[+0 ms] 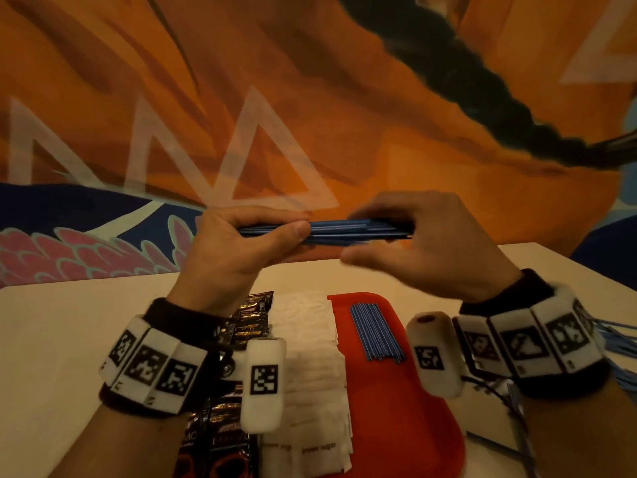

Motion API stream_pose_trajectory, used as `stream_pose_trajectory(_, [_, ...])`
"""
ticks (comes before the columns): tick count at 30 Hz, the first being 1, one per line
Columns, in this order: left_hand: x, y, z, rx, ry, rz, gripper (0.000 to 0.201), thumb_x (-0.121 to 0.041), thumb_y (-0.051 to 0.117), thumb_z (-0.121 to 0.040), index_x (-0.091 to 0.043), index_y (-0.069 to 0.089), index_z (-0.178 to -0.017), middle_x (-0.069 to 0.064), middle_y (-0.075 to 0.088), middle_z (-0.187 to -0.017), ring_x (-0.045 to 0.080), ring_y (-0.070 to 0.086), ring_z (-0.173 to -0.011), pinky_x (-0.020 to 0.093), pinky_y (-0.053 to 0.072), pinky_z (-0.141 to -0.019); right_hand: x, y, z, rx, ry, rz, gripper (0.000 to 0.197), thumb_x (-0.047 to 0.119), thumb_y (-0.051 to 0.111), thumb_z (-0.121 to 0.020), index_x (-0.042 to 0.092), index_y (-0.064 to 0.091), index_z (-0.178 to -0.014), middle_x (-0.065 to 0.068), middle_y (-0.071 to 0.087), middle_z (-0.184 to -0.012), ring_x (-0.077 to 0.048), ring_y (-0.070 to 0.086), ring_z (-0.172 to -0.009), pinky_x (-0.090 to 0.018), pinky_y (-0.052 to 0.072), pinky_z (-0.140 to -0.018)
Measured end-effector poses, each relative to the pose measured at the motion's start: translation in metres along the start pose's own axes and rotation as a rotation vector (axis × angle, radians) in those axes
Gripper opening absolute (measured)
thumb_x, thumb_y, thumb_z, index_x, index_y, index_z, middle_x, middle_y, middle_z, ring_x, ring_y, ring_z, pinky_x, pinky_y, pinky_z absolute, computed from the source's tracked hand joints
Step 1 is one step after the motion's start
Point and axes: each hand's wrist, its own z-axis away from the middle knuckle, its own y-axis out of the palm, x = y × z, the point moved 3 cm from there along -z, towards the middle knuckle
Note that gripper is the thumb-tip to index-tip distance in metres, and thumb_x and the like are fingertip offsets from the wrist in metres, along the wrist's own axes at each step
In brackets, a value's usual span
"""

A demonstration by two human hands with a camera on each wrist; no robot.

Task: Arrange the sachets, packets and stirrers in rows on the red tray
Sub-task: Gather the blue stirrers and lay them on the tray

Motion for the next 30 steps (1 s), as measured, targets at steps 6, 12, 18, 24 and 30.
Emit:
stream_pose_trajectory(6, [0.002, 0.005, -0.001, 0.010, 0.021, -0.003, 0.014, -0.026, 0.077, -0.066, -0.022, 0.081, -0.078, 0.005, 0.077, -0.090, 0.025, 0.073, -0.092, 0.027, 0.059, -0.075, -0.006, 0.022, -0.006, -0.264, 0.117, -0.912, 0.044, 0.045, 0.042, -0.096, 0.012, 0.068, -0.107, -0.009, 0.072, -0.113, -0.022, 0.068, -0.109, -0.042, 0.052, -0.098])
stream_pose_trajectory(12, [0.008, 0.027, 0.004, 0.042, 0.032, -0.054, 0.017, -0.017, 0.073, -0.075, -0.008, 0.075, -0.090, 0.008, 0.076, -0.094, 0.026, 0.073, -0.091, 0.034, 0.061, -0.078, 0.004, 0.041, -0.007, -0.236, 0.076, -0.902, 0.026, 0.030, 0.050, -0.094, 0.014, 0.070, -0.102, -0.010, 0.073, -0.108, -0.023, 0.069, -0.105, -0.036, 0.056, -0.091])
stream_pose_trajectory(18, [0.000, 0.028, 0.005, 0.025, 0.062, -0.115, 0.022, -0.016, 0.073, -0.076, -0.008, 0.075, -0.097, 0.007, 0.076, -0.098, 0.019, 0.074, -0.091, 0.026, 0.059, -0.075, 0.003, 0.029, -0.007, -0.124, 0.021, -0.624, 0.022, 0.032, 0.056, -0.089, 0.019, 0.070, -0.102, 0.001, 0.073, -0.100, -0.011, 0.070, -0.095, -0.026, 0.057, -0.082])
stream_pose_trajectory(24, [-0.004, 0.017, 0.004, 0.065, 0.007, -0.206, 0.017, -0.018, 0.074, -0.074, -0.010, 0.075, -0.089, 0.007, 0.075, -0.092, 0.017, 0.074, -0.083, 0.022, 0.059, -0.071, 0.002, 0.023, -0.002, 0.256, 0.065, -0.094, 0.038, 0.052, 0.072, -0.077, 0.046, 0.059, -0.112, 0.024, 0.065, -0.092, 0.005, 0.065, -0.086, -0.014, 0.053, -0.074])
stream_pose_trajectory(30, [-0.001, 0.019, 0.006, 0.054, 0.049, -0.440, 0.006, -0.012, 0.073, -0.086, -0.008, 0.071, -0.083, 0.008, 0.071, -0.084, 0.017, 0.073, -0.076, 0.034, 0.062, -0.066, -0.004, 0.056, 0.000, 0.239, 0.260, 0.253, 0.015, 0.035, 0.059, -0.095, 0.030, 0.066, -0.083, 0.004, 0.060, -0.070, -0.016, 0.057, -0.060, -0.036, 0.050, -0.055])
